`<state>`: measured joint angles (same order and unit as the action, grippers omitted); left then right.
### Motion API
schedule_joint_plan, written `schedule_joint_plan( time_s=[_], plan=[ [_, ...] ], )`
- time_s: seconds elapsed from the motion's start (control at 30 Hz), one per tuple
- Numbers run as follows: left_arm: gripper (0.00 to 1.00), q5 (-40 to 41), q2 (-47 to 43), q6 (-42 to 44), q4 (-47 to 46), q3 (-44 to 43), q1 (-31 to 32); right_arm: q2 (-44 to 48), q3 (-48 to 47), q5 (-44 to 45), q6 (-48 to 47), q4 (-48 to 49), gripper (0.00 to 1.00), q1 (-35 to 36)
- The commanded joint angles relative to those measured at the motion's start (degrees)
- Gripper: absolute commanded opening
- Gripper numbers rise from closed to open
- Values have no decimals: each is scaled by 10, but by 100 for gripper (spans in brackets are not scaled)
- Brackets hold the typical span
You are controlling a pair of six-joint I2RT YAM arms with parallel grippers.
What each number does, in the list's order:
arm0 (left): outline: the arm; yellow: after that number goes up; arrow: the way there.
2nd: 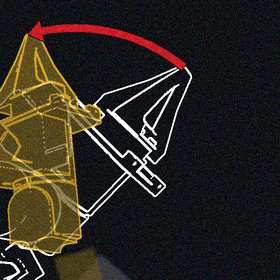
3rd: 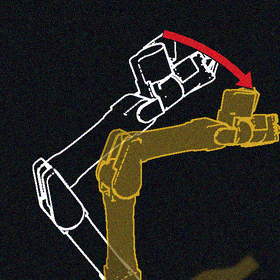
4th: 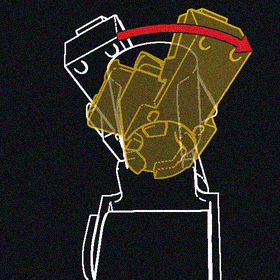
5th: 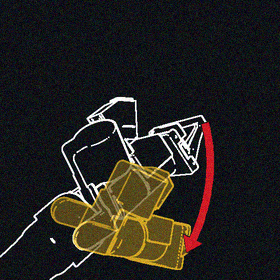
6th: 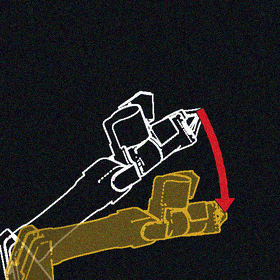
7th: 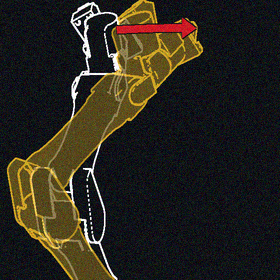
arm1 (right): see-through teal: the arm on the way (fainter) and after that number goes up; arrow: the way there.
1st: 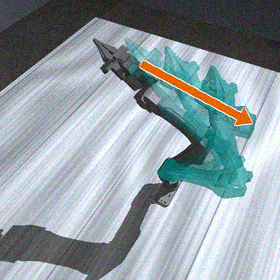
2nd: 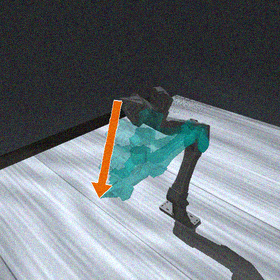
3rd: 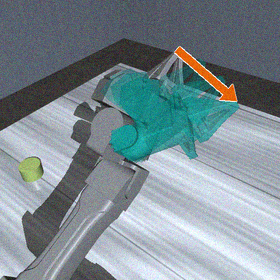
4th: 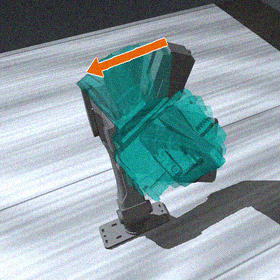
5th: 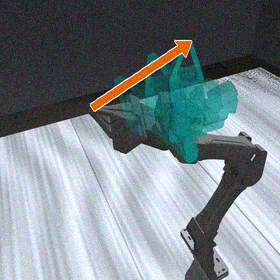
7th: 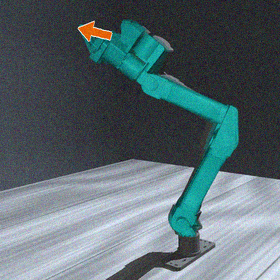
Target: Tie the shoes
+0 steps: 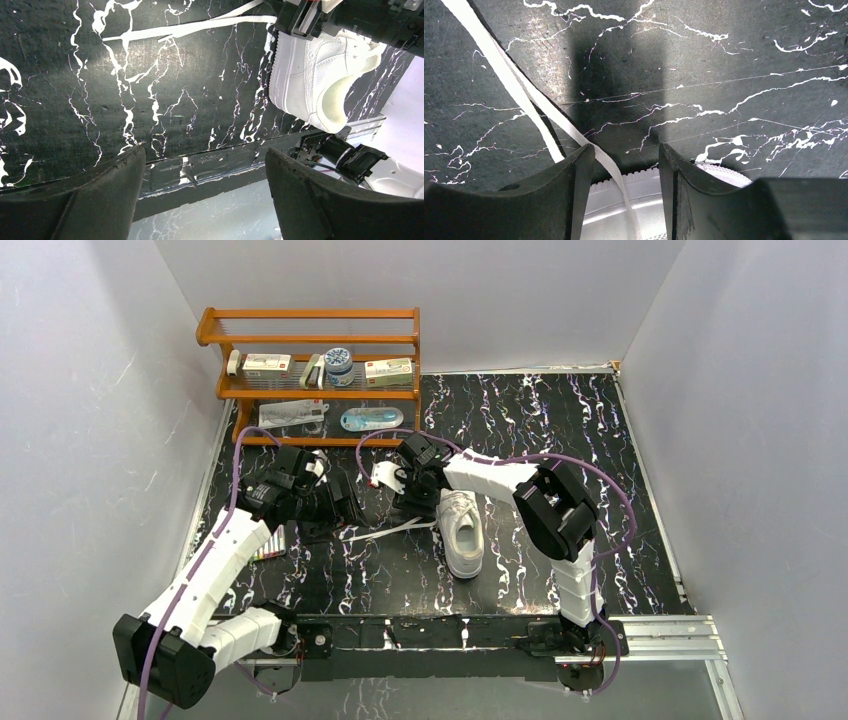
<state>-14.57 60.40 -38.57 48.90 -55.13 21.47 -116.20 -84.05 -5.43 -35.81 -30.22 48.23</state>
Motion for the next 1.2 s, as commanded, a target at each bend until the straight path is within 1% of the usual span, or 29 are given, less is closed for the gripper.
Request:
schedule_joint_plan(
  time_s=[0.0,0.23,0.4,0.53,0.7,0.8,0.9,0.97,1.0,1.03,1.07,1.1,1.13,1.17],
  plan=[
    [86,-8,-13,3,13,-26,-3,14,0,-19,-10,-5,59,1],
    [86,-8,-24,-6,8,-17,-4,38,-54,-21,9,-48,62,1],
    [86,-12,-31,-15,-10,-5,-4,62,-25,-7,-1,-50,67,1],
    [86,-11,-31,-17,-17,-7,-4,49,11,13,-28,-30,67,0],
    [86,-5,-24,-6,-6,-27,-4,22,-1,9,-31,-22,66,0],
    [86,0,-20,2,1,-37,-3,2,12,27,-37,-2,63,0],
    [86,1,-16,9,3,-43,-4,-12,18,13,-36,4,59,0],
    [86,3,-13,13,5,-49,-3,-16,20,-3,-29,2,52,0],
    [86,5,-13,14,4,-50,-4,-17,23,-14,-28,2,45,0],
    [86,6,-14,14,3,-51,-4,-14,24,-20,-26,4,36,0],
    [86,6,-15,13,0,-51,-4,-13,25,-23,-25,6,23,0],
    [86,5,-16,12,-4,-51,-4,-9,22,-25,-25,6,14,0],
    [86,3,-16,11,-8,-49,-4,-3,17,-27,-22,9,5,0],
    [86,0,-17,8,-17,-46,-4,3,8,-27,-15,14,0,0]
  ],
)
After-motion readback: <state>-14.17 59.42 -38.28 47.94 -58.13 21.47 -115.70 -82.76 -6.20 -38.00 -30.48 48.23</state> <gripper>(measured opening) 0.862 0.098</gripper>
